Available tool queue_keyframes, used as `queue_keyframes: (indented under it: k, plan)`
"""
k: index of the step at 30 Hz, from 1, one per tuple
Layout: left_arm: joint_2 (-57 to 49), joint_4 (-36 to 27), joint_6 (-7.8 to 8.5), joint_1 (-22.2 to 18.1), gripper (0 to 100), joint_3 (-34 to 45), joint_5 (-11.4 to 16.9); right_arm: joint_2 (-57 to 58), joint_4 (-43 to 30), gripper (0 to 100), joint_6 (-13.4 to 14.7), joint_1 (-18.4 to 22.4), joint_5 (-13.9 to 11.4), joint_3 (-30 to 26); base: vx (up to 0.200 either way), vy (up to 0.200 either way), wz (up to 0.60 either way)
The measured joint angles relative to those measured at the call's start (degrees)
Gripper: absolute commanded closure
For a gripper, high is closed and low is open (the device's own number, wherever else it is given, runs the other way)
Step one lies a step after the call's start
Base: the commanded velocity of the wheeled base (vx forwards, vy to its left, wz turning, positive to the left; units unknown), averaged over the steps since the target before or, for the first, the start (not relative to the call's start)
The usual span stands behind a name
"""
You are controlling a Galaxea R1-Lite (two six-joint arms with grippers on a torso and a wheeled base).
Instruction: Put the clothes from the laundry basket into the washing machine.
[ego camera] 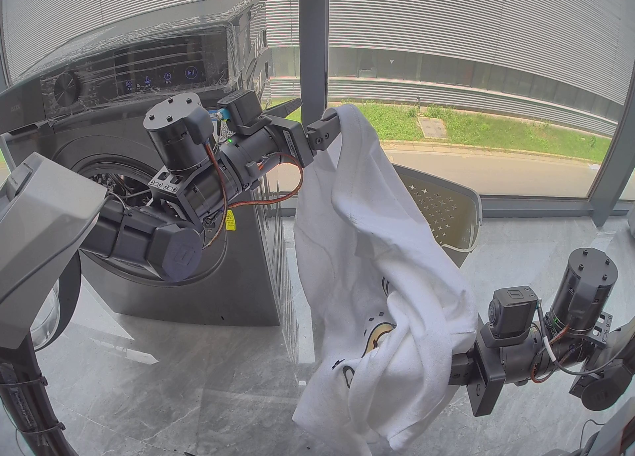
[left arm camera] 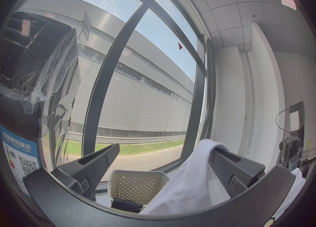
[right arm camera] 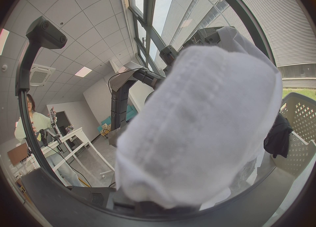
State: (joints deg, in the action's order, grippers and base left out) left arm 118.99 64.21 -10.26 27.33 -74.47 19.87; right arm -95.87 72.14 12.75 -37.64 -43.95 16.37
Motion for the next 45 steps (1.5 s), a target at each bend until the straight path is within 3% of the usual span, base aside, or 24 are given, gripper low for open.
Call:
queue_keyframes:
  k: [9, 17, 27, 40, 45]
  plan:
    - [1.6, 4.1, 0.20, -0.9, 0, 4.4, 0.4, 0.4, 0.0, 100, 0.1, 0.0, 0.2, 0.1, 0.000, 0.000, 0.00]
    - [2.7, 10.9, 0.34, -2.7, 0, 12.8, 3.7, 1.0, 0.0, 100, 0.5, 0.4, 0.4, 0.3, 0.000, 0.000, 0.00]
    - [3.1, 22.6, 4.13, -6.3, 0, 29.2, 11.2, 2.1, 0.0, 100, 1.3, 3.8, 0.7, 1.6, 0.000, 0.000, 0.00]
    - [3.0, 24.5, 5.36, -10.0, 0, 36.4, 12.1, 5.1, 0.0, 100, 2.4, 12.6, 1.4, 4.8, 0.000, 0.000, 0.00]
    - [1.8, 24.8, 6.41, -9.1, 0, 37.4, 14.9, 5.8, 0.0, 100, 3.3, 13.1, 1.4, 5.1, 0.000, 0.000, 0.00]
